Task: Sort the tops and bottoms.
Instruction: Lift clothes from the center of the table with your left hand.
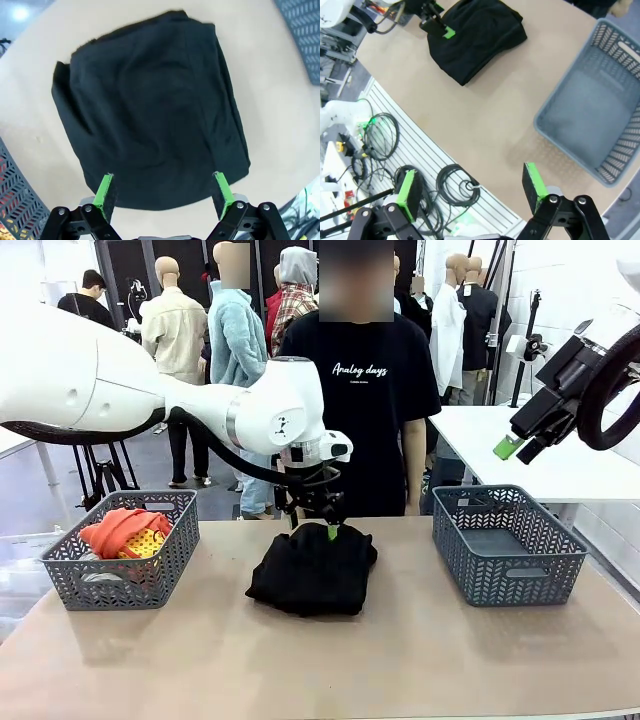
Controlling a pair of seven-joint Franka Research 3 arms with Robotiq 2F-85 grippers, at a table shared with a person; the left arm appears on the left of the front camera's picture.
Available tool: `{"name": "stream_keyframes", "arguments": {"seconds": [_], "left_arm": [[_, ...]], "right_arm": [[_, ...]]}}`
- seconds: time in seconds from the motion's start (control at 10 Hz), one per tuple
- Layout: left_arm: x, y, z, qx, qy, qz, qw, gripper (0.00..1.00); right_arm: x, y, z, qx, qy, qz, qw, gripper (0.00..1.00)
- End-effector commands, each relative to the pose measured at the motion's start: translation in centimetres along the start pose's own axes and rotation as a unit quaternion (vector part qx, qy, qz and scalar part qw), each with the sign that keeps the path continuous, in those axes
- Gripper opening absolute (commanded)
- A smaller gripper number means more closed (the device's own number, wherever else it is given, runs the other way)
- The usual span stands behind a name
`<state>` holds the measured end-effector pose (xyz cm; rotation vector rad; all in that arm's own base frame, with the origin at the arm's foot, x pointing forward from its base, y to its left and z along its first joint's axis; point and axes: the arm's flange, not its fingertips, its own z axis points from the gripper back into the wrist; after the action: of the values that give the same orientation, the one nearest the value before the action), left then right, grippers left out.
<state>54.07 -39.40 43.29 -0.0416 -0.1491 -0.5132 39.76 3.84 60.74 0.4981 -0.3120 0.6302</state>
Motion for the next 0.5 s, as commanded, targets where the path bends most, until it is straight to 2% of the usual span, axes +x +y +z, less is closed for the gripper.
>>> {"name": "stream_keyframes", "arguments": {"seconds": [0.0, 0.1, 0.4], "left_arm": [[-0.55, -0.05, 0.03, 0.035, -0.027, 0.025, 0.999, 0.98], [0.00, 0.00, 0.00, 0.000, 0.000, 0.000, 1.000, 0.98], [0.15, -0.32, 0.02, 0.008, -0.010, 0.008, 1.000, 0.98]], "right_arm": [[-0.13, 0.03, -0.07, -0.005, 0.005, -0.001, 1.000, 1.00], [-0.13, 0.03, -0.07, -0.005, 0.005, -0.001, 1.000, 1.00], [-0.13, 0.03, -0.07, -0.005, 0.005, -0.001, 1.000, 1.00]]}}
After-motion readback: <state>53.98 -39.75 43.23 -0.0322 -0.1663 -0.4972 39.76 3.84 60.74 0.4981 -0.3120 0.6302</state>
